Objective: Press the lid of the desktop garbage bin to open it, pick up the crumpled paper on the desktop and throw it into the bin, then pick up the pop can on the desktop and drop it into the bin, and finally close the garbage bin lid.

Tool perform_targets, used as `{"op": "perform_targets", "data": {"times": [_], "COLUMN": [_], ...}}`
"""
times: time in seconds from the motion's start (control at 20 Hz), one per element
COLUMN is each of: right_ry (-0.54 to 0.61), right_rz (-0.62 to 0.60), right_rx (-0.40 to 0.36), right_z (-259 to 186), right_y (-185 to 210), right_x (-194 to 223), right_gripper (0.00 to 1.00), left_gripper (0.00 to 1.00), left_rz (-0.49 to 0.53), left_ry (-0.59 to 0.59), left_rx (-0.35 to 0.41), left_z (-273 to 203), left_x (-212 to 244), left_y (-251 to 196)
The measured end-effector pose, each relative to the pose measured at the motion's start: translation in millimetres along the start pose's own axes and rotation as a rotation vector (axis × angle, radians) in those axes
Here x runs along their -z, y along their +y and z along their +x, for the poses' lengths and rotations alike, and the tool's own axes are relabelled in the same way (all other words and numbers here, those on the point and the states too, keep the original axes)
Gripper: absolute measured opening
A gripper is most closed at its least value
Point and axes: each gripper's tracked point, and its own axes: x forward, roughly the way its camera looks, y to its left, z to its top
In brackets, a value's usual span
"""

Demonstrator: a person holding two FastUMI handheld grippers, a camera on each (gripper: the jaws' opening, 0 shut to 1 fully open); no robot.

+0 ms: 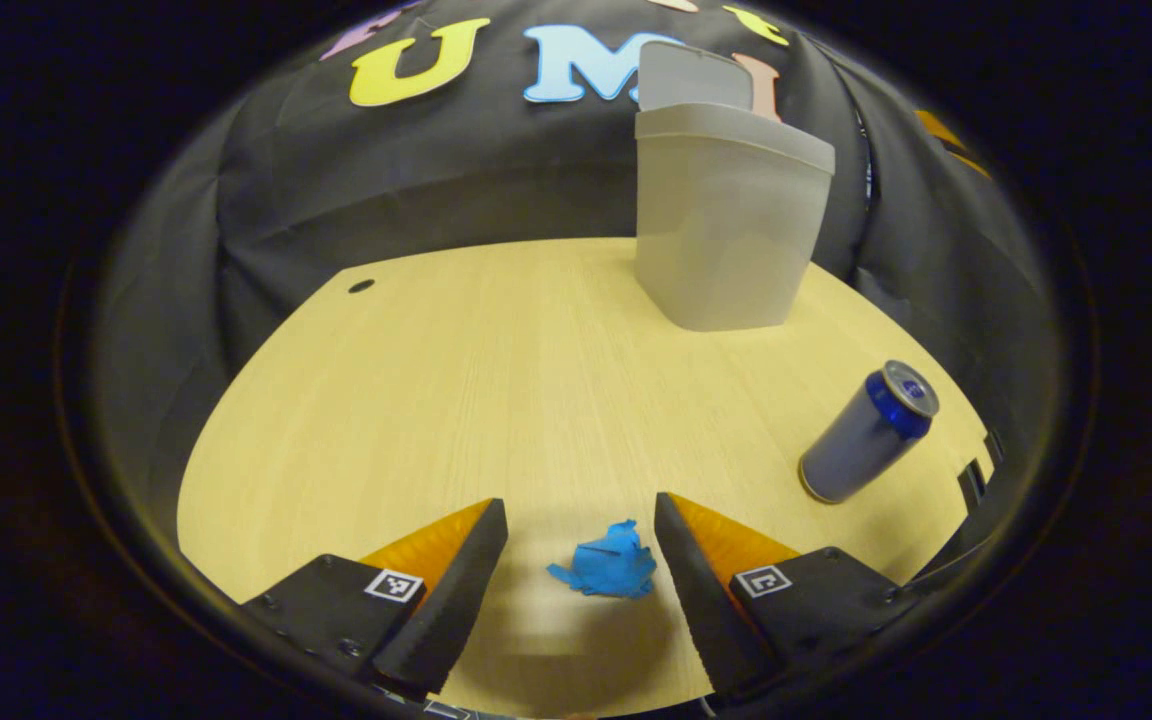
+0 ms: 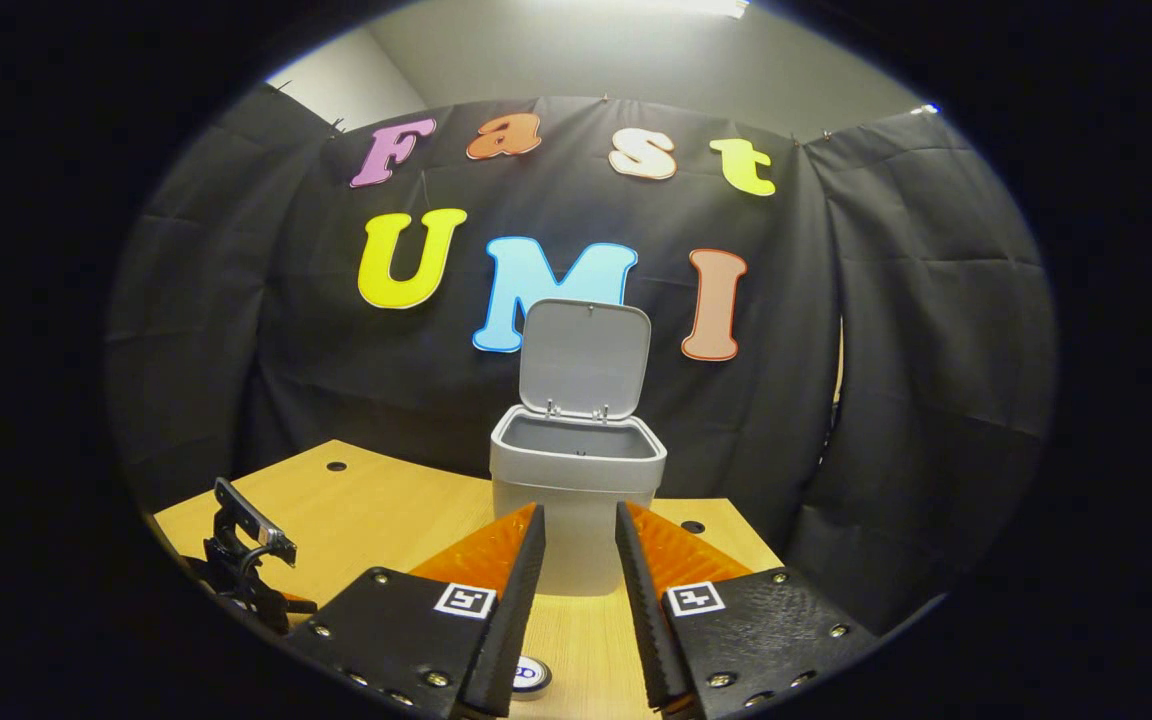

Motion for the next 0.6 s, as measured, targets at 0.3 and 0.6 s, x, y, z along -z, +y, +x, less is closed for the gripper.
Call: {"op": "perform_targets", "data": {"times": [0.3,0.6], "right_ry": [-0.002,-0.008], "right_rz": [0.043,0.062], "right_rx": [0.011,0.011], "right_z": [-2.1,-5.0], "right_y": [-5.7,-6.4], "right_x": [-1.2,1.5], "right_gripper": [0.88,0.91], "left_gripper": [0.99,0.99], "left_rz": [-0.019,0.001], "left_ry": [0.058,0.096], "left_rx": [0.014,0.029], "left_z": [14.5,22.7], "left_x": [20.2,30.2], "left_y": [-2.2,-2.4]}}
